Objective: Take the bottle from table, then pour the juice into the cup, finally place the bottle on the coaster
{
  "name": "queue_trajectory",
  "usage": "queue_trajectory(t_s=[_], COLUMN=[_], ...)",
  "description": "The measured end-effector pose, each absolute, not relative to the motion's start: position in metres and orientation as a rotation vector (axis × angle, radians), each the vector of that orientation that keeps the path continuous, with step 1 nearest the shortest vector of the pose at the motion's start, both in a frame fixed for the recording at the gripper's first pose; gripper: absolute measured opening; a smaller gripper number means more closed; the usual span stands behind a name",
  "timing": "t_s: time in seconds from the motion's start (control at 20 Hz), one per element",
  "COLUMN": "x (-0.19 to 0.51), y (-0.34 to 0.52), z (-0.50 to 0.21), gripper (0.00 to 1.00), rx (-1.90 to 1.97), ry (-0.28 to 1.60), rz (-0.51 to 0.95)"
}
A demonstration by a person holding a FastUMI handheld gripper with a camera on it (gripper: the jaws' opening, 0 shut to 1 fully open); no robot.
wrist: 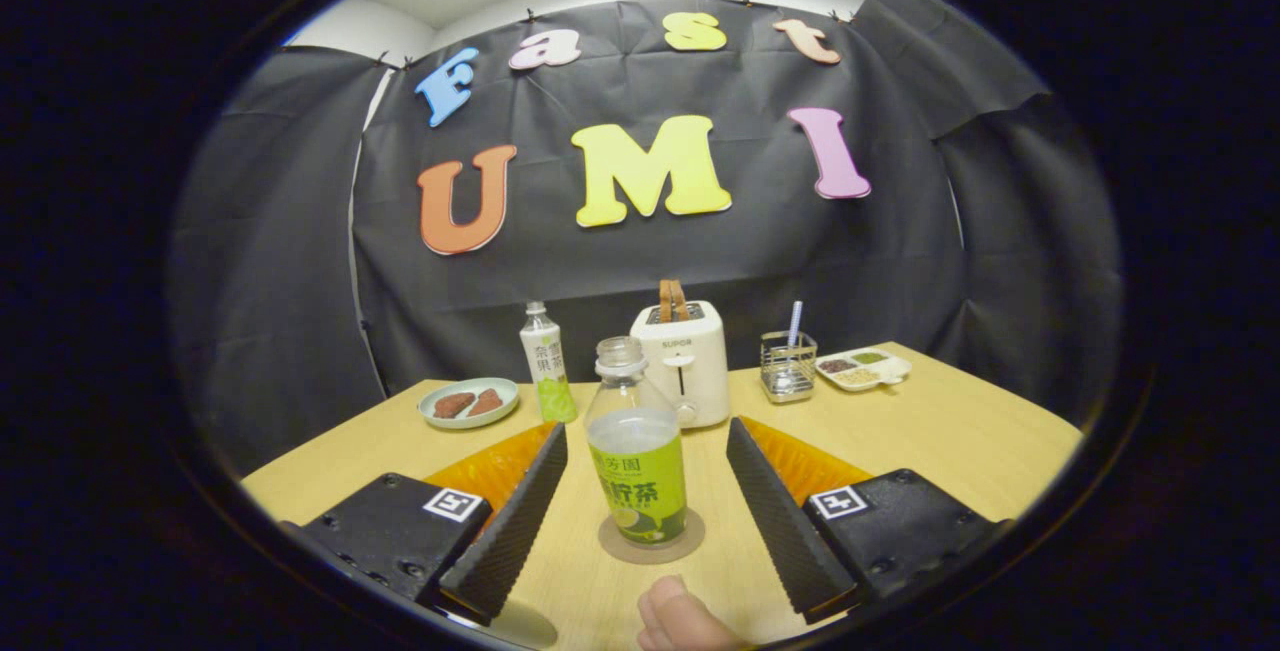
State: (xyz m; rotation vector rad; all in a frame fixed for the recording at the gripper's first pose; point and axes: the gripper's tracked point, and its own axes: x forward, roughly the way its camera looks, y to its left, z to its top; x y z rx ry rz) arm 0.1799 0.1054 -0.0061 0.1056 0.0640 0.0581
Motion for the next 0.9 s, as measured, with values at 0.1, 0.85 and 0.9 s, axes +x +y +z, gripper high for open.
queue_trajectory(t_s=[0.1,0.85,0.9], x=[0.155,0.004,0.000], y=[0.093,0.009,0.002], z=[0.005,0.041,0.039], gripper=[1.00,1.00,1.00], rx=[0.099,0.020,-0.003], ry=[0.051,0.088,0.094], rz=[0.014,-0.155,-0.173])
